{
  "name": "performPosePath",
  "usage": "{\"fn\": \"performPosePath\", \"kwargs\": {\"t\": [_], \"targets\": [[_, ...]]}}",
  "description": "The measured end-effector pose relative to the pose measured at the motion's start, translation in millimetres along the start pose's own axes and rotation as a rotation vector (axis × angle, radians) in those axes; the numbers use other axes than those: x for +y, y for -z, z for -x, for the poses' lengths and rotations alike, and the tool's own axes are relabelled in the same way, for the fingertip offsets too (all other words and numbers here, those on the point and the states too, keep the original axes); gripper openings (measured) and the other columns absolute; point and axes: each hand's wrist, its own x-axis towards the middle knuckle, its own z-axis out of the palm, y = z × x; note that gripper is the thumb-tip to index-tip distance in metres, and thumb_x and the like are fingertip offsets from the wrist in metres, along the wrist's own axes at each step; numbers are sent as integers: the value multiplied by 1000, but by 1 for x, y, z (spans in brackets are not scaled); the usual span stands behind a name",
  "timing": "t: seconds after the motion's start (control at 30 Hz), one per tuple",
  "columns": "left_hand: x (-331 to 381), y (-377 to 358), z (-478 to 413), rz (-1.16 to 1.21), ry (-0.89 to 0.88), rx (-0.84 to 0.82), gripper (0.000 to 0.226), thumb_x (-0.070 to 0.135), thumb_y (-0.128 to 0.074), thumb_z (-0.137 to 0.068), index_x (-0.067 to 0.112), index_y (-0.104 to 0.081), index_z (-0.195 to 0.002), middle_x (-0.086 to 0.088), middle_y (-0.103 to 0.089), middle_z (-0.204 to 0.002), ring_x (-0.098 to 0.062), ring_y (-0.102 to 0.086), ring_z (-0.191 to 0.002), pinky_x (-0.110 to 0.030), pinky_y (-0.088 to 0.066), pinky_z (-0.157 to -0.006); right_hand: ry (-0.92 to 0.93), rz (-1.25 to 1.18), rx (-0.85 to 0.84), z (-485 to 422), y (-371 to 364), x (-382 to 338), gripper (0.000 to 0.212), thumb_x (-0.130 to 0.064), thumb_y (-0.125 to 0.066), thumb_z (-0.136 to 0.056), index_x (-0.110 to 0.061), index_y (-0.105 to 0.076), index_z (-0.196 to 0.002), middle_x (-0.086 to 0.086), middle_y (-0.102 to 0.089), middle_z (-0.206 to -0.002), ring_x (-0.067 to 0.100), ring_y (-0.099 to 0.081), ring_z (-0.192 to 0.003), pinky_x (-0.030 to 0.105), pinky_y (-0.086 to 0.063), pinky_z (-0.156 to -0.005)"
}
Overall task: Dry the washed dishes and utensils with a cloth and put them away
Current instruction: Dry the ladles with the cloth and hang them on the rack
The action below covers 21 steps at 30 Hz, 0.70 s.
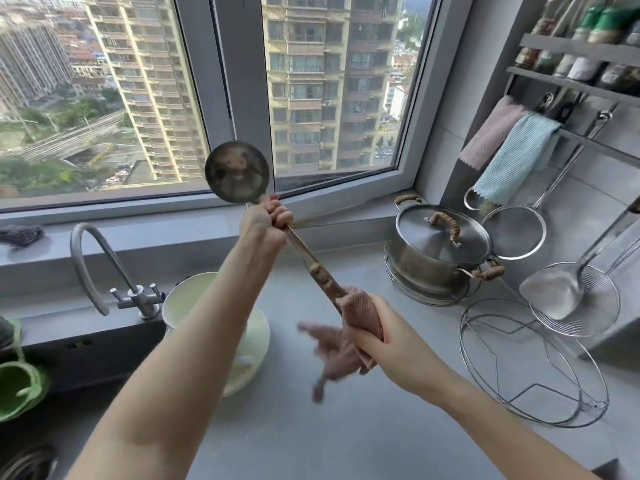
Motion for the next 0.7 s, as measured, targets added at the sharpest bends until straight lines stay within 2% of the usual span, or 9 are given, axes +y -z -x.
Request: {"fn": "performPosePath", "kwargs": {"t": [0.07, 0.13, 0.23, 0.3, 0.37, 0.43, 0.5, 0.6, 0.7], "targets": [[13, 2, -7, -27, -7, 17, 34, 11, -27, -102, 8, -40, -70, 5, -28, -32, -5, -21, -23, -15, -16, -26, 11, 76, 61, 5, 5, 6, 40, 4, -51, -92, -27, -54, -117, -9, -64, -73, 5, -55, -53, 26, -45, -50], [24, 1, -7, -155, -14, -2, 33, 13, -27, -102, 9, -40, -72, 6, -28, -34, -4, -22, -25, -14, -16, -28, -7, 70, 155, 6, 19, 9, 41, 13, -46, -90, -23, -59, -107, -5, -65, -88, 4, -56, -55, 20, -41, -45], [17, -1, 8, -595, 1, -125, 30, 12, -29, -103, 8, -45, -77, 8, -31, -35, -1, -24, -27, -12, -17, -30, 84, -29, 321, -5, 45, -6, 33, 7, -49, -94, -23, -56, -106, -9, -64, -94, -2, -52, -53, 15, -39, -44], [-3, 0, 23, -900, 54, -204, 29, 13, -32, -103, 5, -50, -82, 9, -32, -37, -1, -25, -29, -12, -17, -30, 179, -16, 404, -18, 60, -26, 28, -4, -54, -94, -27, -55, -109, -15, -59, -90, -6, -54, -62, 13, -43, -55], [-22, 1, 36, -1078, 128, -253, 30, 16, -35, -103, 3, -54, -84, 7, -30, -42, -3, -23, -32, -13, -15, -32, 259, 119, 517, -29, 72, -43, 25, -12, -59, -93, -27, -53, -112, -12, -60, -99, -9, -56, -81, 14, -45, -75], [-37, 0, 47, -1124, 228, -286, 34, 23, -35, -103, 2, -56, -88, 5, -27, -50, -4, -22, -37, -14, -14, -36, 339, 188, 608, -38, 81, -57, 31, -18, -61, -91, -26, -49, -119, -10, -58, -114, -5, -53, -100, 19, -41, -95], [-46, -1, 54, -1087, 326, -311, 43, 35, -30, -103, 2, -56, -93, 3, -28, -54, -5, -23, -40, -15, -16, -37, 390, 161, 654, -46, 91, -71, 35, -24, -63, -91, -25, -46, -122, -6, -56, -123, -2, -52, -110, 20, -37, -103], [-52, -1, 56, -1061, 358, -332, 53, 42, -22, -102, 5, -59, -96, 3, -33, -54, -7, -25, -43, -16, -19, -39, 418, 91, 711, -51, 105, -88, 30, -46, -58, -83, -36, -49, -109, -2, -56, -117, 21, -54, -117, 41, -43, -103], [-56, 1, 60, -1210, 212, -365, 43, 36, -32, -102, 11, -63, -88, 3, -32, -57, -8, -25, -45, -18, -17, -42, 407, 97, 675, -48, 114, -96, 28, -54, -52, -82, -37, -51, -104, 6, -56, -113, 23, -58, -107, 49, -46, -98]]}}
